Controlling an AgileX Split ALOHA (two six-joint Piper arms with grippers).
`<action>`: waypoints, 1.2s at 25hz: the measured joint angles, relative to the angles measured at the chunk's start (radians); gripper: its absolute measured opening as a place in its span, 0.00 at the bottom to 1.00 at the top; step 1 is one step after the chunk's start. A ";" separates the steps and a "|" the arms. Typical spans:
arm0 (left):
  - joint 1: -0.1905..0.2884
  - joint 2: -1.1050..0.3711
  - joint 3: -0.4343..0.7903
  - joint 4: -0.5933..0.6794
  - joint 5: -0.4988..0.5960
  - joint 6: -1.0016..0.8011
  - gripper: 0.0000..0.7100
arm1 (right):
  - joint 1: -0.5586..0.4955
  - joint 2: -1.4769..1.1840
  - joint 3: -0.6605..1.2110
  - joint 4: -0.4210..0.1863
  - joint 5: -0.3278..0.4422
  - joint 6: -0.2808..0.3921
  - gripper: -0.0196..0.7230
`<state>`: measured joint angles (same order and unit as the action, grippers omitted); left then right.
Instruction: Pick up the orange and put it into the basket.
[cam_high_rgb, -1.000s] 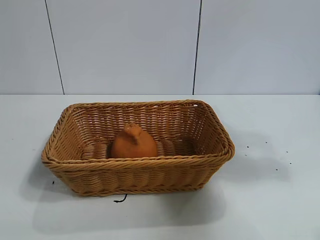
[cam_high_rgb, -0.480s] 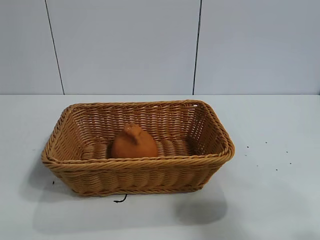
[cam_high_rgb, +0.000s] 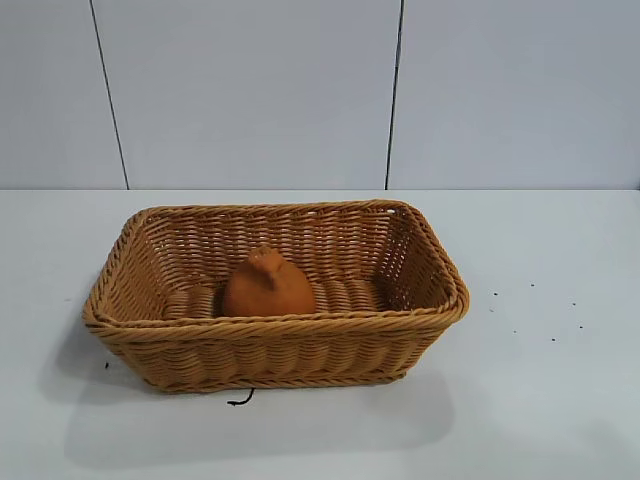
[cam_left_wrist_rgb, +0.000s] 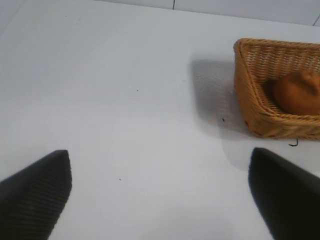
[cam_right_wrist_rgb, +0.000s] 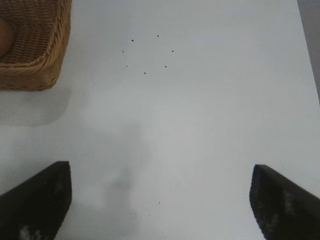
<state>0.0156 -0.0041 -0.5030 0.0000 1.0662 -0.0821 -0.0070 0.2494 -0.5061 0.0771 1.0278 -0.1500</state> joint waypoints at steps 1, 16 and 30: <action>0.000 0.000 0.000 0.000 0.000 0.000 0.98 | 0.019 -0.008 0.000 0.000 -0.002 -0.001 0.96; 0.000 0.000 0.000 0.000 0.000 0.000 0.98 | 0.103 -0.253 0.002 -0.020 -0.006 -0.003 0.96; 0.000 0.000 0.000 0.000 0.000 0.000 0.98 | 0.103 -0.253 0.002 -0.013 -0.008 0.020 0.96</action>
<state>0.0156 -0.0041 -0.5030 0.0000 1.0662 -0.0821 0.0957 -0.0038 -0.5036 0.0641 1.0202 -0.1302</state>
